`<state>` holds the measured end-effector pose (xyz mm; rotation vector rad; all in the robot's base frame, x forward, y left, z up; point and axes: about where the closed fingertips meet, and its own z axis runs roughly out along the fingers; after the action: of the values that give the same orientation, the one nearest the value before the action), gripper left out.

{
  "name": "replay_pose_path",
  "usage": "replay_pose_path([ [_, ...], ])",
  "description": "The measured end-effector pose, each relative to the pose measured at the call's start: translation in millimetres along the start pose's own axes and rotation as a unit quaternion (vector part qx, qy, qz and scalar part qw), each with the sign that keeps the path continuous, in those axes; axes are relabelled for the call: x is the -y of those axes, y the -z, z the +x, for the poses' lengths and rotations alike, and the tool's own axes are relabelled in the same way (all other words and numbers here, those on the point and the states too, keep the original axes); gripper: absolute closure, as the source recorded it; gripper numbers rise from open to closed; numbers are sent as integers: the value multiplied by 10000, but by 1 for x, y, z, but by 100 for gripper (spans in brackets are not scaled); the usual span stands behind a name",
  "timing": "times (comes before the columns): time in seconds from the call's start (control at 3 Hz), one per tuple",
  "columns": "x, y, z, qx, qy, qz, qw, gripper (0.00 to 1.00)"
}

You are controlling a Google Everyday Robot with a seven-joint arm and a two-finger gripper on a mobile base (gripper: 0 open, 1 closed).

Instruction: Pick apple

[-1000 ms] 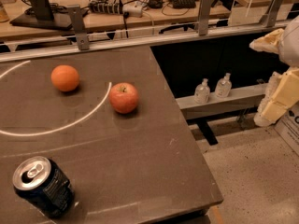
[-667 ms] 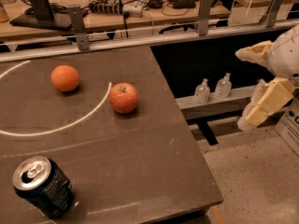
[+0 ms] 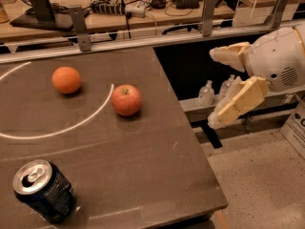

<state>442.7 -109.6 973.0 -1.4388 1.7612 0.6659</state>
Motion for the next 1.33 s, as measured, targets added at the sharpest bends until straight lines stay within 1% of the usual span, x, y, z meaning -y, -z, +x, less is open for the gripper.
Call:
replay_pose_path([
  [0.33,-2,-3,-1,-1,-55,-107,9999,0],
  [0.67,2,-26,-8,62,140,-218,9996,0],
  [1.0,23,-56,-6,159,287,-309,9990,0],
  [1.33,55,-94,7,321,204,-343,9987,0],
])
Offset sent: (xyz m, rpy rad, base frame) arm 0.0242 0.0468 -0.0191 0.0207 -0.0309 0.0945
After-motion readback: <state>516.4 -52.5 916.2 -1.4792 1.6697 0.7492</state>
